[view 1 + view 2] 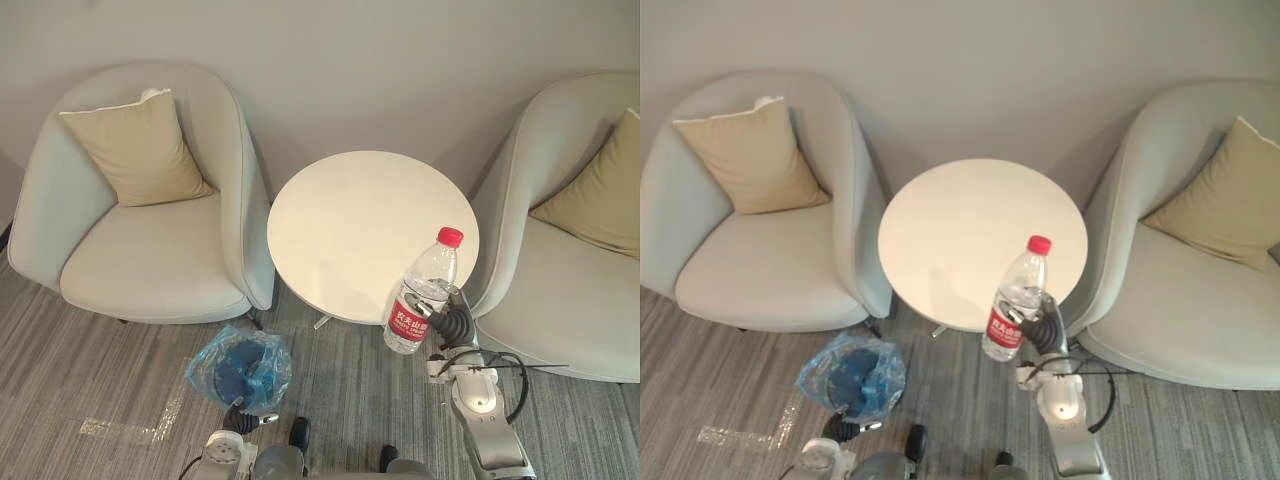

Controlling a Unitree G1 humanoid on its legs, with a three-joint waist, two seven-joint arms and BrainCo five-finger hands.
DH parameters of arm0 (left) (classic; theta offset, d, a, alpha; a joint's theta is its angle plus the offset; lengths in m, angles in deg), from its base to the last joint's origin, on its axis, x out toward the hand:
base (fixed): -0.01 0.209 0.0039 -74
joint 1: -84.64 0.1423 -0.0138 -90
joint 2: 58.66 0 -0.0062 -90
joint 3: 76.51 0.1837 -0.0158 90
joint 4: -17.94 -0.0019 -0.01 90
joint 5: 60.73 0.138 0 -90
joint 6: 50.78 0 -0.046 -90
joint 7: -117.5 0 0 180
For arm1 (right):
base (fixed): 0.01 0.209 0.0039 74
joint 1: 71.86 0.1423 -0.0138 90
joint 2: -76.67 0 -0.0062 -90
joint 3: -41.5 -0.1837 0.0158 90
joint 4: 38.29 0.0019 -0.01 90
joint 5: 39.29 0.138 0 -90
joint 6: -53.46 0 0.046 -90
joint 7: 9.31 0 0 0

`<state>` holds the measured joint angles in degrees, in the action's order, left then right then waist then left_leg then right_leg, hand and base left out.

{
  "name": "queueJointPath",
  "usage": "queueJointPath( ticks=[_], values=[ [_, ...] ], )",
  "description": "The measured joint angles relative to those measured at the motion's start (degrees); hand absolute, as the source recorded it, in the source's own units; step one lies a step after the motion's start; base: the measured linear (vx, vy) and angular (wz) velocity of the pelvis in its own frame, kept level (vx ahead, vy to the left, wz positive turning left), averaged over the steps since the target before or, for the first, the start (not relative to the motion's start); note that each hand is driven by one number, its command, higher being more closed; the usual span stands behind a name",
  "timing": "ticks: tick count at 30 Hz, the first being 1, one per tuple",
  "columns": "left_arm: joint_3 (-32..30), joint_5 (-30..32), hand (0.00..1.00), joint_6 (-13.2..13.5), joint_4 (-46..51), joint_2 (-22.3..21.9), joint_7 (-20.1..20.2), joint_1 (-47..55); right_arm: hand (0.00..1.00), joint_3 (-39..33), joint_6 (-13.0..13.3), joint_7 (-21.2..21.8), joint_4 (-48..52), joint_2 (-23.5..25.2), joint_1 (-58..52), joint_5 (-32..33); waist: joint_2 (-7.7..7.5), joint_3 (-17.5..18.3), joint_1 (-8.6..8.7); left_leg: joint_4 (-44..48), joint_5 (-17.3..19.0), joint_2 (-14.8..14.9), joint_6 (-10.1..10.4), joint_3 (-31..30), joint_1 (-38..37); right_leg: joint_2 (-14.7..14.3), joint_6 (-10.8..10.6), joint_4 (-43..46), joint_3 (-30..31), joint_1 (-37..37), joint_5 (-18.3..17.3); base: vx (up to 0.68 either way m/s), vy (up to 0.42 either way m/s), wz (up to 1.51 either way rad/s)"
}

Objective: Gather rubbish on tea table into small bin, then transfer packed bag to large trash can.

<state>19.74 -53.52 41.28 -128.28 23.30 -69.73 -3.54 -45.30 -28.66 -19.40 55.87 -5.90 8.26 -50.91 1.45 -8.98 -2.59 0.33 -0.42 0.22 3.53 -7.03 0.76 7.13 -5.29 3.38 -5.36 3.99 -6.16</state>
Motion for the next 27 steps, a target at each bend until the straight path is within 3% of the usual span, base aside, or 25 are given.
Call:
queueJointPath(
  ticks=[10, 14, 17, 18, 19, 20, 21, 23, 25, 27],
  values=[
    [1.63, -0.03, 0.00, -0.01, -0.44, 0.28, -0.19, 1.18, 1.00, 0.73, 0.00, -0.06, 0.00, -0.05, -0.42, -1.97, 0.13, 2.16, 0.84, -0.06, -0.06, 0.11, 0.01, 0.01, -1.77, -0.12, 0.04, -0.73, 0.03, 1.95, 0.38, -0.02, 0.000, 0.00],
    [1.58, -0.06, 0.00, 0.05, 0.03, -0.04, -0.14, 0.98, 1.00, 1.93, -0.01, -0.70, 0.42, -0.71, -0.08, -1.94, 0.82, 1.59, 0.78, 2.80, -0.25, -0.38, 0.05, -2.40, 1.71, -0.04, 0.15, 0.16, -2.51, 1.30, 0.33, -0.04, -0.008, 0.37],
    [1.45, -0.02, 0.00, 0.21, 1.90, -0.76, -0.17, 0.91, 1.00, 2.83, 0.01, -1.72, 1.68, -1.09, 2.29, -2.00, 2.39, 0.36, -0.06, 7.90, -2.21, -0.27, 0.38, -0.79, 7.83, -0.33, 1.13, 3.23, -4.09, -2.39, -0.25, -0.16, -0.017, 0.47],
    [1.68, 0.10, 0.00, 0.18, 2.14, -0.77, -0.16, 0.88, 1.00, 2.95, 0.04, -2.29, 1.68, -1.10, 3.55, -2.01, 2.48, 0.10, 0.26, 4.52, -7.08, -1.14, 0.45, -0.23, 8.81, 0.19, 3.06, 2.65, -5.47, -3.20, 0.07, -0.21, -0.016, 0.62],
    [1.61, 0.15, 0.00, 0.14, 2.01, -0.61, -0.22, 0.89, 1.00, 2.83, 0.04, -2.45, 1.72, -0.98, 3.70, -2.02, 1.49, -0.19, 0.60, 1.78, -8.99, -1.05, -0.03, 0.67, 7.82, 1.44, 3.16, 2.19, -7.12, -3.54, 0.52, -0.23, 0.002, 0.92],
    [1.50, 0.13, 0.00, 0.06, 1.76, -0.81, -0.11, 0.56, 1.00, 2.18, 0.05, -2.58, 1.81, -1.22, 4.18, -2.04, 1.64, -0.16, 0.77, 7.77, -4.20, -0.25, -3.06, 8.63, 9.00, 2.54, 2.64, 2.84, -10.15, -4.65, 1.00, -0.17, 0.001, 0.80],
    [1.75, 0.46, 0.00, -0.02, 1.34, -0.90, -0.07, 0.38, 1.00, 1.82, 0.05, -2.90, 1.84, -1.37, 4.19, -2.06, 1.74, -0.09, 1.12, 12.27, 0.38, 0.76, -4.71, 13.90, 9.01, 3.22, 2.63, 3.35, -11.62, -4.59, 1.01, -0.14, -0.002, 1.11],
    [2.03, 0.80, 0.00, -0.07, 0.05, -1.50, -0.01, 0.61, 1.00, -0.15, 0.02, -4.00, 1.83, -1.56, 3.48, -2.35, 1.85, -0.07, 2.90, 12.04, 4.97, 3.36, -2.45, 22.71, 3.79, 3.80, 1.93, 3.31, -15.35, -3.86, 1.76, -0.07, 0.042, 1.08],
    [2.09, 1.79, 0.00, -0.10, -0.58, -1.99, 0.14, 0.10, 1.00, -1.70, -0.21, -4.60, 1.63, -1.07, 3.30, -3.43, 2.05, -0.05, 3.08, 2.23, 3.71, 3.31, -0.06, 22.62, -0.54, 2.94, 1.26, 2.80, -16.95, -4.14, 2.79, -0.08, 0.106, 0.67],
    [2.24, 2.61, 0.00, -0.10, -0.51, -1.45, 0.30, -0.17, 1.00, -1.28, -0.34, -4.52, 1.70, 0.59, 2.51, -4.20, 0.22, 0.02, 2.71, -2.14, 1.03, 2.00, -1.09, 22.00, -1.57, 2.96, 0.72, 0.54, -16.82, -3.77, 4.63, -0.11, 0.103, 0.23]
  ],
)
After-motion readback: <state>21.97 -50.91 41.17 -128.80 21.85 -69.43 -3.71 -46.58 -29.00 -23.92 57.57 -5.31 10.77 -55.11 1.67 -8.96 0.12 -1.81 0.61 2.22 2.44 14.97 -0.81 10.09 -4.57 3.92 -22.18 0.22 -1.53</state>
